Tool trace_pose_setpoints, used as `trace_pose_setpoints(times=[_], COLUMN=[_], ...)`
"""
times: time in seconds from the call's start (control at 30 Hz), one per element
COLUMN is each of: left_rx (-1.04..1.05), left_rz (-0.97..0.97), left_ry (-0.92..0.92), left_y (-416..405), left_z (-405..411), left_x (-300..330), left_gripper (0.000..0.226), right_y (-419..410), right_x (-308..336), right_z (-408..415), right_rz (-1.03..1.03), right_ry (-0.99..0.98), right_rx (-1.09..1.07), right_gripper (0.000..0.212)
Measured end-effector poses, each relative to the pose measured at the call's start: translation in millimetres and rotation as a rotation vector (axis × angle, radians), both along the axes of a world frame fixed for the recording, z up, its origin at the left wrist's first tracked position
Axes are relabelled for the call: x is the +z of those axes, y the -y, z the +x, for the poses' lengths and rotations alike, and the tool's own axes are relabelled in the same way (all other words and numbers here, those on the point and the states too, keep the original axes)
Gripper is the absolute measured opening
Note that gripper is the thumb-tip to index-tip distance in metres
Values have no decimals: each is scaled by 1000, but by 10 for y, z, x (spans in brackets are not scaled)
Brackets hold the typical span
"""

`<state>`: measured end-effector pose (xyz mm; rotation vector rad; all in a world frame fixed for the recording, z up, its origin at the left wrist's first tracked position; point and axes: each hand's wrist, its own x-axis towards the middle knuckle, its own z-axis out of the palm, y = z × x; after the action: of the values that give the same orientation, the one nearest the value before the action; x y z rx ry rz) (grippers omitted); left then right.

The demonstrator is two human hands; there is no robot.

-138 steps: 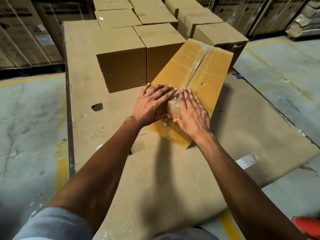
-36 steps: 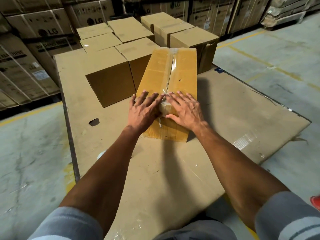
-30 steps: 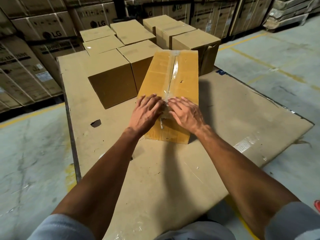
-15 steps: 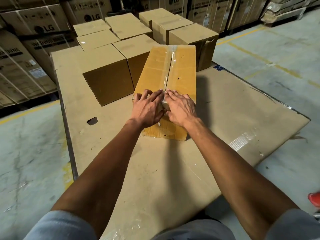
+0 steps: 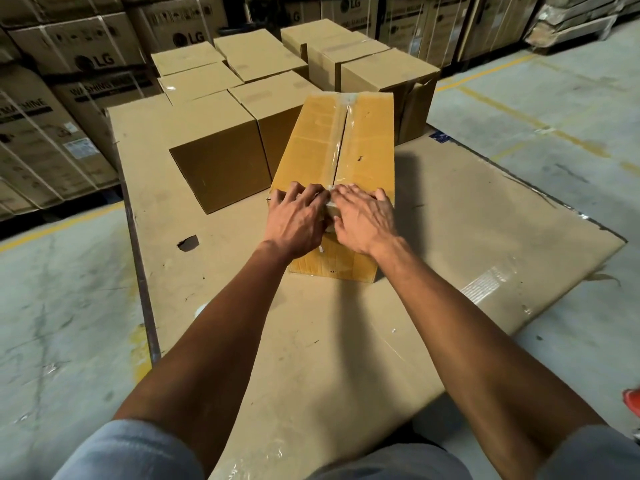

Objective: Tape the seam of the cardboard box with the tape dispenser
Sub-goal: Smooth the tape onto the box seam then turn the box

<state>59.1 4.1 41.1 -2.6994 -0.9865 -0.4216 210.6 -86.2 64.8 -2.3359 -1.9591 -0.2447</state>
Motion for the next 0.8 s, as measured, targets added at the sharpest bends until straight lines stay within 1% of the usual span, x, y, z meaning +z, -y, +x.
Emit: trace_pose_setpoints(times=[0.07, 0.13, 0.23, 0.3, 0.4, 0.5, 0.6, 0.73, 0.8], left_rx=[18, 29, 11, 7, -15, -49, -38, 16, 23], left_rz=[-20, -41, -23, 15, 43, 41, 13, -31, -47], left_ry=[-54, -62, 1, 40, 87, 127, 109, -29, -56], left_y=[13, 36, 75, 108, 131, 85, 59, 45, 48], left_z=[38, 38, -24, -46, -43, -53, -55, -1, -13], left_x=[50, 79, 31, -56, -121, -115, -95, -7, 28], left_gripper=[70, 72, 63, 57, 46, 44, 52, 73, 74], right_y=[-56, -65, 62, 159, 189, 126, 59, -73, -103], right_x=[35, 39, -36, -127, -221, -201, -151, -59, -15], right_z=[-2, 7, 79, 155, 205, 157, 96, 104, 149], right_rz=[-42, -30, 74, 148, 184, 201, 151, 12, -24], right_ry=[4, 1, -27, -61, -57, -73, -59, 28, 24], right_rx=[-9, -4, 48, 89, 104, 78, 38, 27, 63], right_gripper=[69, 67, 56, 52, 52, 49, 54, 66, 69])
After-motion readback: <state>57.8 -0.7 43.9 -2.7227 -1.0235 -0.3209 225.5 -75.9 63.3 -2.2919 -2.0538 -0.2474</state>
